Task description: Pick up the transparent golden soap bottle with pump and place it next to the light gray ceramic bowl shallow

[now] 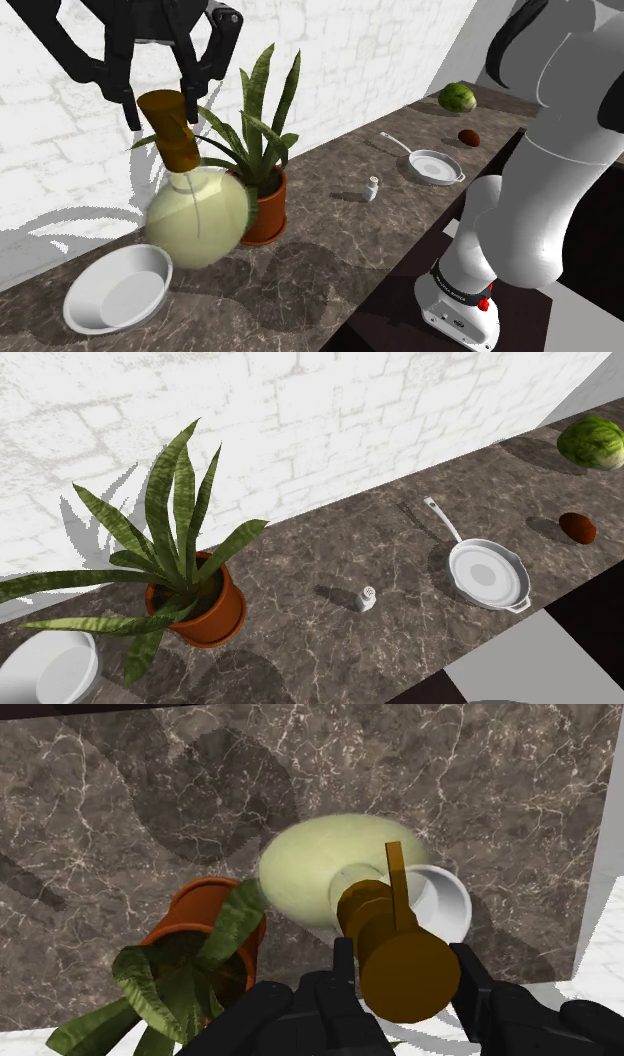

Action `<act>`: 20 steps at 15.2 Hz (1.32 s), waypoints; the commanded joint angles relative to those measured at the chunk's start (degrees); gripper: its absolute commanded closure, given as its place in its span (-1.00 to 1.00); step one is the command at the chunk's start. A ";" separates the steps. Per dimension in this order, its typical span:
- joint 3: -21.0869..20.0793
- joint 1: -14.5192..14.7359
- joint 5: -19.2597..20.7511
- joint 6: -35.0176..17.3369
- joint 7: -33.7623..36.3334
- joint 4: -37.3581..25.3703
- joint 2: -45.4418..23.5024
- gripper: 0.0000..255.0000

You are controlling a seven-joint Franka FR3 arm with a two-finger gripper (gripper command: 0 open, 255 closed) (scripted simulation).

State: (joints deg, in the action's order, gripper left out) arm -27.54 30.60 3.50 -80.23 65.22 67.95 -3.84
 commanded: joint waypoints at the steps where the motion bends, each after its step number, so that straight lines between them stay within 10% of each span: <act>1: -1.99 2.82 2.70 2.31 3.74 -5.42 -3.67 1.00; 6: -4.27 17.96 15.39 14.37 10.97 -32.70 -20.77 1.00; 11: -4.58 10.33 8.60 3.70 10.88 -13.11 -11.41 1.00; 20: -3.91 5.96 3.77 -7.21 9.65 4.13 -4.10 1.00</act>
State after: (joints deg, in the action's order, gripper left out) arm -31.51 36.84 7.66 -86.24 74.93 70.43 -8.57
